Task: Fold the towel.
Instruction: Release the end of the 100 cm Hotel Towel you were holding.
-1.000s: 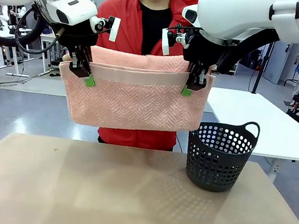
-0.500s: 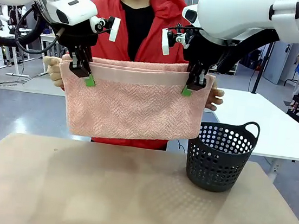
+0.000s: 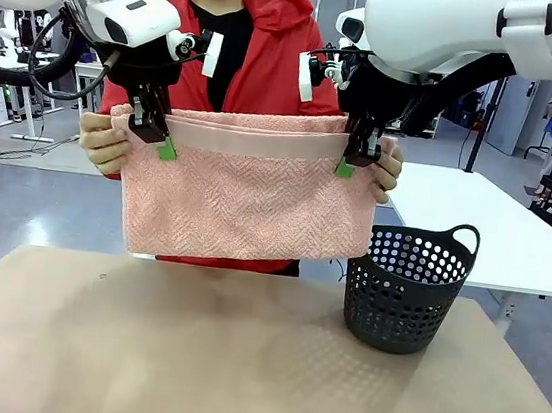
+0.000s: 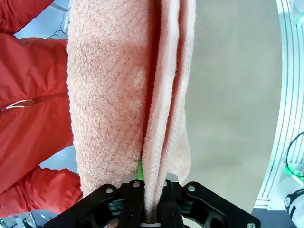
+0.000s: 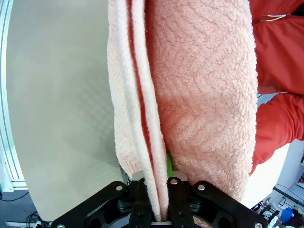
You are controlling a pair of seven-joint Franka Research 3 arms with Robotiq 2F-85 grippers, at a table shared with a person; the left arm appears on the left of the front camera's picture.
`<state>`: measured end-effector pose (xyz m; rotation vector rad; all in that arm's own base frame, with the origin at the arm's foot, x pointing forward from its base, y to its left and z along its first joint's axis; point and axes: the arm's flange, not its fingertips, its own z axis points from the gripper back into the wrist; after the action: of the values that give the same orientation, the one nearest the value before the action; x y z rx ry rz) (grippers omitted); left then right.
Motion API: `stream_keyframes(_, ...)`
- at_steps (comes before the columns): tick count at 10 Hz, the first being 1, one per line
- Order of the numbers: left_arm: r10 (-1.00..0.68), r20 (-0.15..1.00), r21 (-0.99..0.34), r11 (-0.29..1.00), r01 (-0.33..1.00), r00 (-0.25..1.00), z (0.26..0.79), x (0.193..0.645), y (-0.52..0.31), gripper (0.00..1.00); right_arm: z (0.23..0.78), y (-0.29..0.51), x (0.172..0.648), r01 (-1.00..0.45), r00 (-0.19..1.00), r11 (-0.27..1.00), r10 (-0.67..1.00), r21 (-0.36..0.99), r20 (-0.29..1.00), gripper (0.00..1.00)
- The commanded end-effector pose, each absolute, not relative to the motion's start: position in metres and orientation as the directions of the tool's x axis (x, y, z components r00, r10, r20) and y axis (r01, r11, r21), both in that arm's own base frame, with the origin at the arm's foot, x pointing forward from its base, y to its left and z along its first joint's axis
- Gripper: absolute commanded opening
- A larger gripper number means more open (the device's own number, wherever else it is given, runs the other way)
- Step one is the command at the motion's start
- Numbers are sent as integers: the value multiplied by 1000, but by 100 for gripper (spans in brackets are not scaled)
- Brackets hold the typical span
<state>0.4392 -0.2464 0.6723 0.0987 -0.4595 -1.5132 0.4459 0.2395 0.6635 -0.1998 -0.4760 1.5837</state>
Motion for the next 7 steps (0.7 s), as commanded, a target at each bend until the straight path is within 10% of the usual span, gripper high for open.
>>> stream_keyframes(1, -974, 226, 349, 72, 934, -9, 674, 441, -244, 0, 664, 238, 446, -908, -78, -6, 985, -419, 156, 0)
stream_keyframes(6, -974, 226, 349, 72, 934, -9, 674, 441, -244, 0, 663, 240, 446, -909, -79, -5, 984, -417, 160, 4)
stream_keyframes(7, -973, 230, 343, 71, 937, -10, 672, 439, -247, 20, 665, 237, 446, -911, -67, 11, 982, -413, 174, 11)
